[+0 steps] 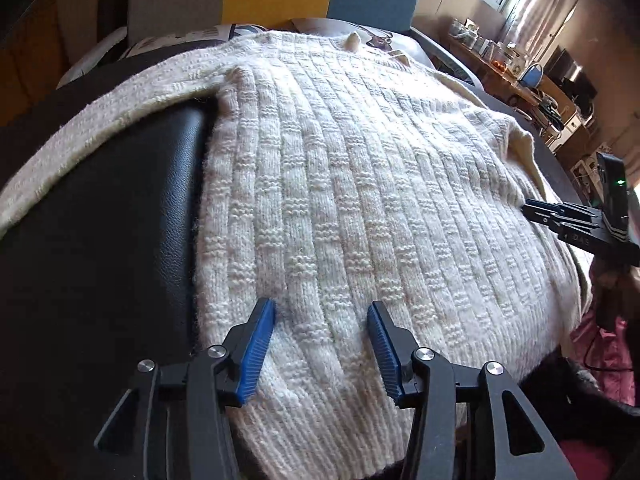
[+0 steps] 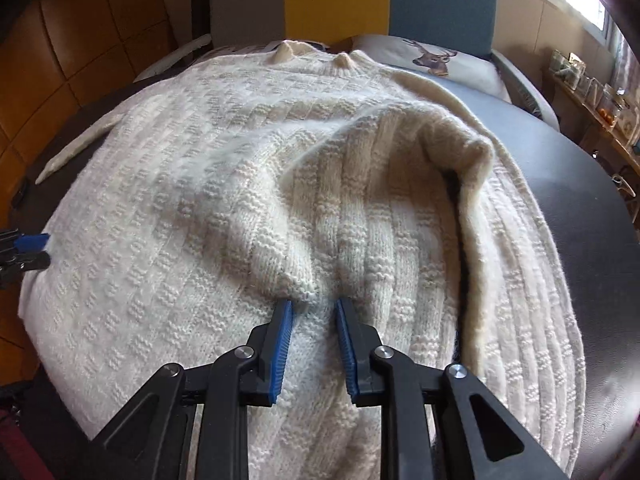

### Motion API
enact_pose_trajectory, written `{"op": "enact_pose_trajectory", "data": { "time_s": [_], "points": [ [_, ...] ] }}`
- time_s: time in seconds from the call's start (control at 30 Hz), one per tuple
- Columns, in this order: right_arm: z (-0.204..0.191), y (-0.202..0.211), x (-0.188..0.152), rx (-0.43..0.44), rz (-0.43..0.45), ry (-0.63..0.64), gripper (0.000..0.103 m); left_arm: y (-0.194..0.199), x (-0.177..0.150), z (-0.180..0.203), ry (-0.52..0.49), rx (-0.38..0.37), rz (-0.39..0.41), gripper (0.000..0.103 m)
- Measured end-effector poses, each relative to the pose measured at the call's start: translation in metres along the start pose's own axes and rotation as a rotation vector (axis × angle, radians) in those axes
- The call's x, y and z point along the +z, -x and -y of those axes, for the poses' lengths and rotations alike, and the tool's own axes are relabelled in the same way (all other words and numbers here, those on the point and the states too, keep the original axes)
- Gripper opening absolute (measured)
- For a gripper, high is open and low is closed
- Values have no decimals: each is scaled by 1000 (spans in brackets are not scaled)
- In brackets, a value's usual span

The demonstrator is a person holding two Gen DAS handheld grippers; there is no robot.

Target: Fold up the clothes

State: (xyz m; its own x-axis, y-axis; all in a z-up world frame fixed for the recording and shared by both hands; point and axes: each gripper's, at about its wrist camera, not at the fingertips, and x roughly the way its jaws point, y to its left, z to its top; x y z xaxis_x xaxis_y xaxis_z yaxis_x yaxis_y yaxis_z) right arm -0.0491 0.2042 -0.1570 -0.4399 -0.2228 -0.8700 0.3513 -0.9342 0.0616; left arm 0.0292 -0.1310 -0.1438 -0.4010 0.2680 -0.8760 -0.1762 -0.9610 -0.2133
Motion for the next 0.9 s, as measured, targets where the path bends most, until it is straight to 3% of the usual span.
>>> {"op": "enact_pose_trajectory", "data": {
  "time_s": [0.1, 0.17, 0.33, 0.37, 0.47, 0.67, 0.83, 0.9],
  "points": [
    [4, 5, 1, 19, -10, -36, 23, 4, 3, 2, -28, 7, -24, 51],
    [10, 19, 0, 82, -1, -114, 24, 9, 8, 5, -22, -11, -29, 51],
    [77, 80, -49, 179, 108, -504, 24, 13, 38, 18, 11, -91, 11, 52],
    [92, 91, -66, 163, 119, -584, 24, 11, 44, 24, 10, -117, 17, 52],
    [123, 117, -110, -48, 119, -684, 25, -6, 59, 52, -33, -154, 7, 52],
    [134, 109, -137, -219, 8, -626, 28, -40, 71, 114, -137, -211, -62, 52],
    [114, 85, -132, -395, -9, -388, 28, -58, 69, 139, -192, -206, -104, 53],
    [108, 80, -128, -447, -17, -323, 19, -60, 67, 140, -200, -207, -102, 55]
  ]
}}
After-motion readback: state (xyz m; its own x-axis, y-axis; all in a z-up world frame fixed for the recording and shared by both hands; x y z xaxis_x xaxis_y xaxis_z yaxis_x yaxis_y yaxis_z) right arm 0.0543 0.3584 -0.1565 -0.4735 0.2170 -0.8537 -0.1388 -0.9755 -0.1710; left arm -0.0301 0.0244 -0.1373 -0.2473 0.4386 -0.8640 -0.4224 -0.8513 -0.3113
